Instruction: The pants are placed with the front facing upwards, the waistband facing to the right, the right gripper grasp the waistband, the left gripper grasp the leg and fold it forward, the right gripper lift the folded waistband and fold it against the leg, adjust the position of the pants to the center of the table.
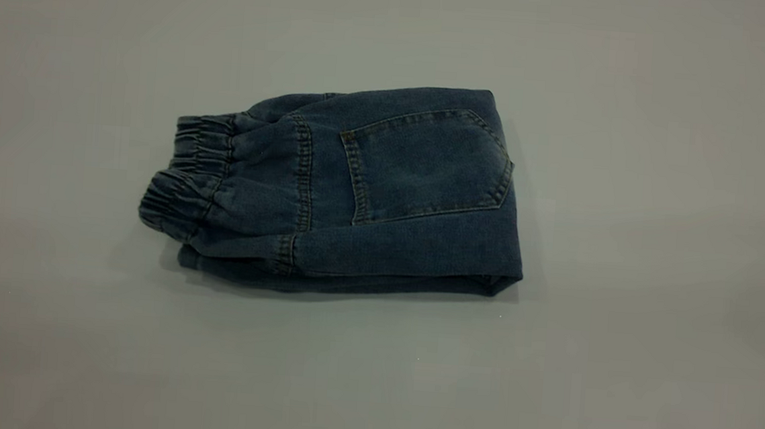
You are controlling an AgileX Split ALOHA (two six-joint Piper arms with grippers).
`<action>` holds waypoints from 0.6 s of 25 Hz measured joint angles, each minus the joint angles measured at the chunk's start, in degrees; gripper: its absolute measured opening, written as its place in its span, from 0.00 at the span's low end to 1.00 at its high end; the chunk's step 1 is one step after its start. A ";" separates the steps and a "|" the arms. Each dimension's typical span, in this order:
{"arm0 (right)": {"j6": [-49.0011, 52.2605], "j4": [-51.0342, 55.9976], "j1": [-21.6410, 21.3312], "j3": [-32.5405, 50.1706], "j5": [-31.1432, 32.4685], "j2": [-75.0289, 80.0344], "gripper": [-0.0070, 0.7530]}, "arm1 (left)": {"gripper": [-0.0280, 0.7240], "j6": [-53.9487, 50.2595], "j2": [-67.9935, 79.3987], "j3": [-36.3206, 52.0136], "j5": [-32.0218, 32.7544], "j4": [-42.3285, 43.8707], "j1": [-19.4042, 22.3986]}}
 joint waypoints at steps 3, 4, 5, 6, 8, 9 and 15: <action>0.00 0.06 -0.02 0.00 0.17 -2.48 0.43 | 0.46 0.00 0.00 0.00 0.00 0.00 0.00; 0.00 0.11 -0.02 0.00 0.24 -2.51 0.43 | 0.46 0.00 0.00 0.00 0.00 0.00 0.00; 0.00 0.11 -0.02 0.00 0.24 -2.51 0.43 | 0.46 0.00 0.00 0.00 0.00 0.00 0.00; 0.00 0.17 -0.02 0.00 0.24 -2.51 0.43 | 0.46 0.00 0.00 0.00 0.00 0.00 0.00; 0.00 0.29 -0.02 0.00 0.24 -2.51 0.43 | 0.46 0.00 0.00 0.00 0.00 0.00 0.00; 0.00 0.29 -0.02 0.00 0.24 -2.51 0.43 | 0.46 0.00 0.00 0.00 0.00 0.00 0.00; 0.00 0.42 -0.02 0.00 0.24 -2.51 0.43 | 0.46 0.00 0.00 0.00 0.00 0.00 0.00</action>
